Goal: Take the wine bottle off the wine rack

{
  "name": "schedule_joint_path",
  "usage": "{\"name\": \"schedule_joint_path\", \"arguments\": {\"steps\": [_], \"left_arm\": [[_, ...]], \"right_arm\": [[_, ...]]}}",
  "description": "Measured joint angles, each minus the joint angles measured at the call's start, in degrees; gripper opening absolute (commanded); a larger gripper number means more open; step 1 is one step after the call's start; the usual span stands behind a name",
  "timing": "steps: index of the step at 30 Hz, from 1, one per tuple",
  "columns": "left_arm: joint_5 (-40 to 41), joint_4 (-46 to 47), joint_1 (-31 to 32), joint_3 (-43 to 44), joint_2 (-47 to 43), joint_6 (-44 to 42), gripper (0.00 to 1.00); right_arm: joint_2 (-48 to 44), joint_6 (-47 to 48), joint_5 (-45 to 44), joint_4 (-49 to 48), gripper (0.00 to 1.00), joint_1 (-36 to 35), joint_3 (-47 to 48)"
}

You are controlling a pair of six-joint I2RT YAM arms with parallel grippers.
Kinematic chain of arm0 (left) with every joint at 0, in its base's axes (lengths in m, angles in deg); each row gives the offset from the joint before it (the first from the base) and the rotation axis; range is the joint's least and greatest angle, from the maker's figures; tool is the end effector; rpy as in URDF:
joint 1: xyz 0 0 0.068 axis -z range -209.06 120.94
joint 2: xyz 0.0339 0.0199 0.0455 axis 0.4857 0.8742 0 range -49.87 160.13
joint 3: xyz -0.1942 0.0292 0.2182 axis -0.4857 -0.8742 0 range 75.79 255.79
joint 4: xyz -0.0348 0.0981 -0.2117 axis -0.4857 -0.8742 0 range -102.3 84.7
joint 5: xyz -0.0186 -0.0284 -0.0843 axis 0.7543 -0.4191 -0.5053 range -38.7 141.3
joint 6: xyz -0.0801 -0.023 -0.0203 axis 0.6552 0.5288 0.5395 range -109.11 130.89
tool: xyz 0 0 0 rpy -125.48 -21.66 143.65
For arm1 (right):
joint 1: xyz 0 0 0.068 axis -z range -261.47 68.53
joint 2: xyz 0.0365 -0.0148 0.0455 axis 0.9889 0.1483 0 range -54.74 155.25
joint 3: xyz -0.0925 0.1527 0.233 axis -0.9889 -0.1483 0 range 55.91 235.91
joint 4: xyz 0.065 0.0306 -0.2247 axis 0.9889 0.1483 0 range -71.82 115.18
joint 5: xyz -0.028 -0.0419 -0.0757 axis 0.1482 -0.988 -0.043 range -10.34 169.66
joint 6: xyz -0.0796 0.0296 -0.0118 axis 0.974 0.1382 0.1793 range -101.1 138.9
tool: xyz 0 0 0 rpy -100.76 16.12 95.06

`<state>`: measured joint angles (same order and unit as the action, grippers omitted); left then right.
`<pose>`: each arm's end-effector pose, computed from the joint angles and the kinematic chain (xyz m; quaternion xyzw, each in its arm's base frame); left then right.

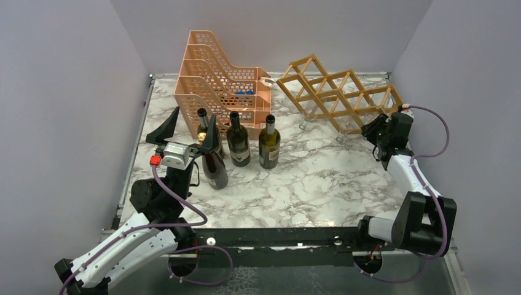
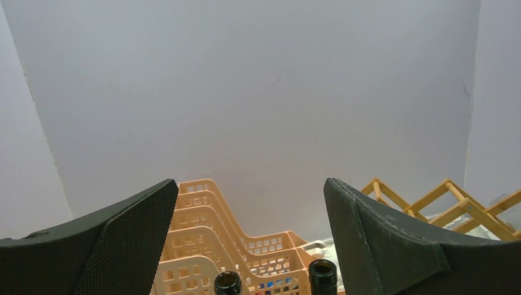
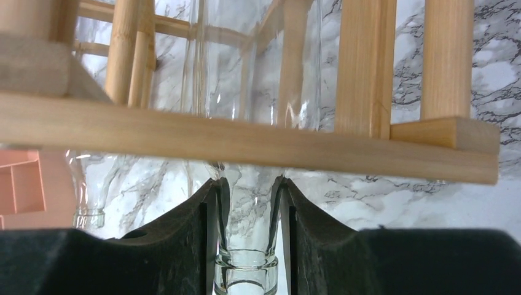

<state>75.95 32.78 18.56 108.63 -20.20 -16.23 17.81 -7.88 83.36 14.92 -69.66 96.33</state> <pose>0.0861 -0.0475 0.4208 0.0902 0.4384 -0.0718 0.8914 0.2765 -0.0529 0.2486 0.2688 0.8177 0.0938 0.5003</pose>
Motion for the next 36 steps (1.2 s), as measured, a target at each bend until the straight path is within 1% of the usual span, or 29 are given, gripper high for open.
{"name": "schedule_joint_path", "arguments": {"steps": [6, 13, 24, 33, 36], "left_arm": [[0.00, 0.00, 0.00, 0.00, 0.00, 0.00, 0.95], [-0.02, 0.00, 0.00, 0.00, 0.00, 0.04, 0.95], [-0.20, 0.00, 0.00, 0.00, 0.09, 0.35, 0.95], [-0.83, 0.00, 0.00, 0.00, 0.52, 0.92, 0.95], [-0.87, 0.00, 0.00, 0.00, 0.81, 0.96, 0.95]], "right_arm": [[-5.40, 0.17, 1.99, 0.42, 0.26, 0.04, -3.17], [-10.73, -0.22, 3.50, 2.40, 0.25, 0.26, -6.62], [-19.87, -3.26, 4.15, 16.00, 0.24, 0.33, -6.56], [-28.00, -4.28, 7.72, 28.35, 0.24, 0.39, -5.29], [-28.76, -4.50, 8.04, 32.04, 0.24, 0.39, -3.61]]}}
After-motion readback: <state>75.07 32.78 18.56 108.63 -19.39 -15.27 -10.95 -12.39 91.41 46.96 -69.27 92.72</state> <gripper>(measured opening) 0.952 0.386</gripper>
